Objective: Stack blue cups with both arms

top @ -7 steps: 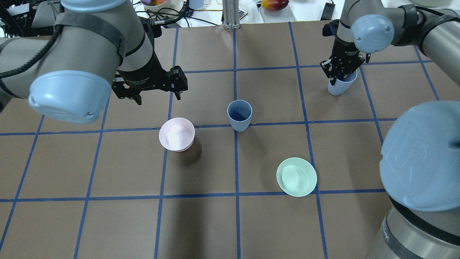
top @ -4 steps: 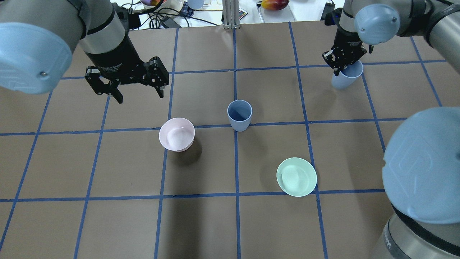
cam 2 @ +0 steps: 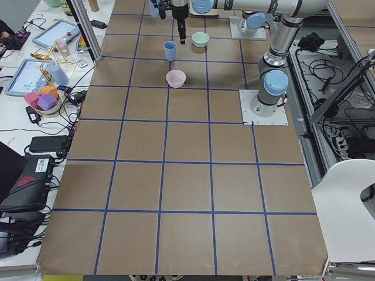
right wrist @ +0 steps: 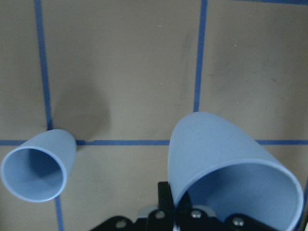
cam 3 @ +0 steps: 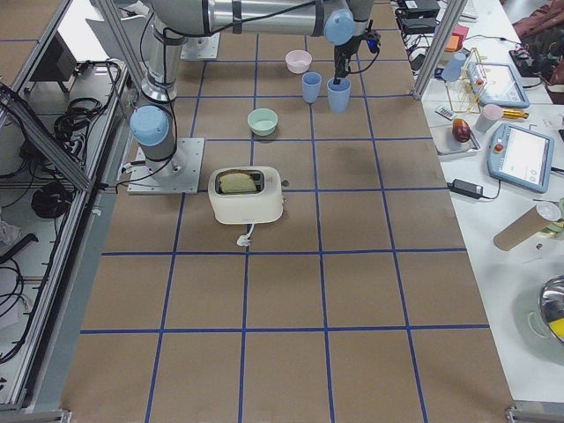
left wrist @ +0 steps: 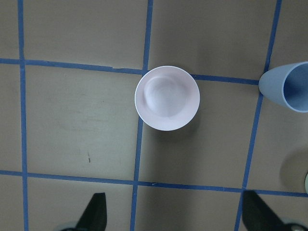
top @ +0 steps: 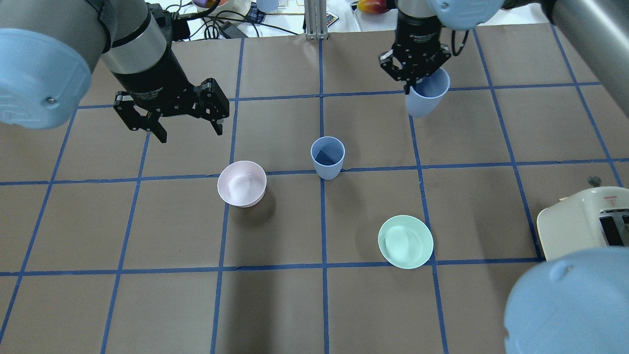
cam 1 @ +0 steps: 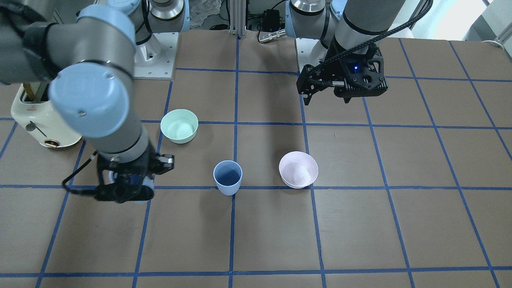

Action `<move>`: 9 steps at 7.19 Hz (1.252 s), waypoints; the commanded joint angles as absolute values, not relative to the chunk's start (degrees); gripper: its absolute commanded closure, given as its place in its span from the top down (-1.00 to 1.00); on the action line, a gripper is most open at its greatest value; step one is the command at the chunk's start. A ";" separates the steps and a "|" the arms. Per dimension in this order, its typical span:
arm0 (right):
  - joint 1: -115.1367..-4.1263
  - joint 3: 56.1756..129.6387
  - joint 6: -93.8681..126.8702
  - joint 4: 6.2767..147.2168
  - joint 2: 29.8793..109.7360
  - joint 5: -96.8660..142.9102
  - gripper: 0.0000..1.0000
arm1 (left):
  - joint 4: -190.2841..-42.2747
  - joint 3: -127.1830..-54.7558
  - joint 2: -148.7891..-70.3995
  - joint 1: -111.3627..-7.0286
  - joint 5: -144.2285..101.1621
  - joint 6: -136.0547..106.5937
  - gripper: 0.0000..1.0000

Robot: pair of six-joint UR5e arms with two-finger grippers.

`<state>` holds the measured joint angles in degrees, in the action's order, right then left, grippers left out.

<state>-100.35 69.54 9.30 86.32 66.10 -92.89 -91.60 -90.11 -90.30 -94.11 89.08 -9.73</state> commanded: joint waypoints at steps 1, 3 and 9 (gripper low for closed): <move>-109.31 65.40 20.89 79.91 66.36 -89.84 -1.00 | -91.32 -90.26 -89.83 -94.04 89.38 -9.67 1.00; -112.48 65.83 22.85 79.98 65.57 -87.90 -1.00 | -91.32 -90.61 -89.74 -93.96 89.12 -9.67 1.00; -113.55 65.83 24.43 85.52 59.25 -87.37 -1.00 | -88.96 -90.62 -89.74 -94.13 92.80 -6.42 1.00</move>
<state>-113.53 65.80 24.25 84.55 60.33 -87.68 -90.24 -90.63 -89.76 -94.09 91.15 -7.16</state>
